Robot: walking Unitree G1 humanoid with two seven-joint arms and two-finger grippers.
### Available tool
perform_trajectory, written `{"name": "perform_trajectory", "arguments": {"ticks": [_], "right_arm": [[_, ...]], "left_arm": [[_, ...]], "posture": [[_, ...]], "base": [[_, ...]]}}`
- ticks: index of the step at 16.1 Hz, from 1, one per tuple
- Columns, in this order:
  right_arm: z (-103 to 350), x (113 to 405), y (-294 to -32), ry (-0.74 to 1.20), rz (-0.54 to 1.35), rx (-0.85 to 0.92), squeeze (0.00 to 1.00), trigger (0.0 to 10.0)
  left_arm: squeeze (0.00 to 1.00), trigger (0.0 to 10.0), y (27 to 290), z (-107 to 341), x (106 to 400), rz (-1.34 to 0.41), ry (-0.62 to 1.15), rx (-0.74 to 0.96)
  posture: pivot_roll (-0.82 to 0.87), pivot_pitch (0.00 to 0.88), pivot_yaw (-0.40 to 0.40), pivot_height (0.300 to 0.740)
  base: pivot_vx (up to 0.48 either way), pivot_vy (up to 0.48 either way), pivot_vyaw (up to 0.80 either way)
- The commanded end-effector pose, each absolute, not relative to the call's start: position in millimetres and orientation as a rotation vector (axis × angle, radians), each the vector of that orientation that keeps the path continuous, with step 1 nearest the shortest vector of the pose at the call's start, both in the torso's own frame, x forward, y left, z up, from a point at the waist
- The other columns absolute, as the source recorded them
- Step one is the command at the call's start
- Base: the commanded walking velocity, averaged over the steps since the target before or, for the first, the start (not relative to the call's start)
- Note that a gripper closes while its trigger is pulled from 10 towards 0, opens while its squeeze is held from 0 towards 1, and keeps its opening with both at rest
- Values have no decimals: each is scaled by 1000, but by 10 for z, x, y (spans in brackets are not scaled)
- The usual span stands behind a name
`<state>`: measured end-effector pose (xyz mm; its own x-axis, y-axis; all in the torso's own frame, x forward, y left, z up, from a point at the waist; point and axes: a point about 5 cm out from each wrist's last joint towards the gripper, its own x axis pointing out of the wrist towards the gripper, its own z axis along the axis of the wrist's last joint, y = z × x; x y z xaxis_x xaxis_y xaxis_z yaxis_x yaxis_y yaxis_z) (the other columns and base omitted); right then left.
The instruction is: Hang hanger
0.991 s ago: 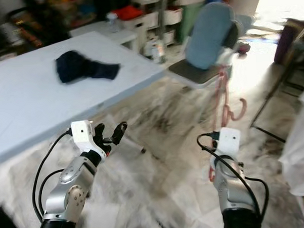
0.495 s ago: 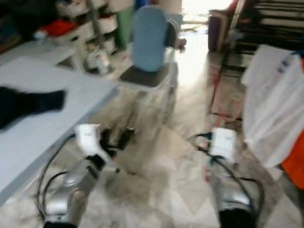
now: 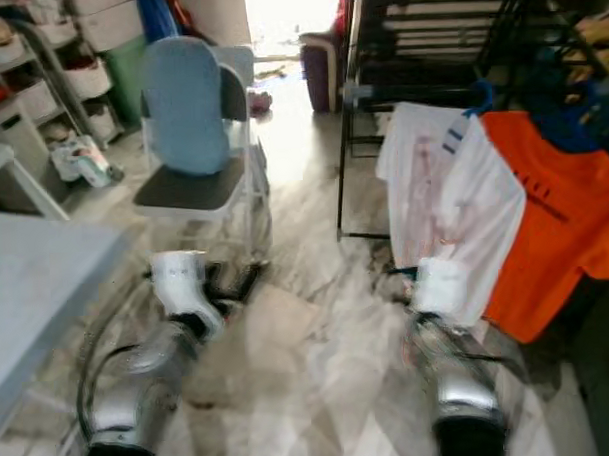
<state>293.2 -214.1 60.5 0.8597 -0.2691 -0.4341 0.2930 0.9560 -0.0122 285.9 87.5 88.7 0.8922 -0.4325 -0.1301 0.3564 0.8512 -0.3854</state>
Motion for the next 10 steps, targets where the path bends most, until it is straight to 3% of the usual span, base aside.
{"name": "perform_trajectory", "arguments": {"ticks": [1, 5, 10], "right_arm": [[642, 2978, -1989, 436, -247, 69, 0, 10000], [558, 2946, -1922, 500, -208, 89, 0, 10000], [448, 2886, -1839, 580, -163, 99, 0, 10000]], "left_arm": [[0, 10000, 950, 880, 2862, -386, 216, -367], [0, 10000, 946, 924, 2897, -370, 206, -370], [0, 10000, 932, 919, 2889, -379, 211, -365]], "posture": [[-144, 0, 35, 740], [-145, 0, 33, 740], [-145, 0, 33, 740]], "base": [[461, 0, 0], [435, 0, 0], [406, 256, 0]]}}
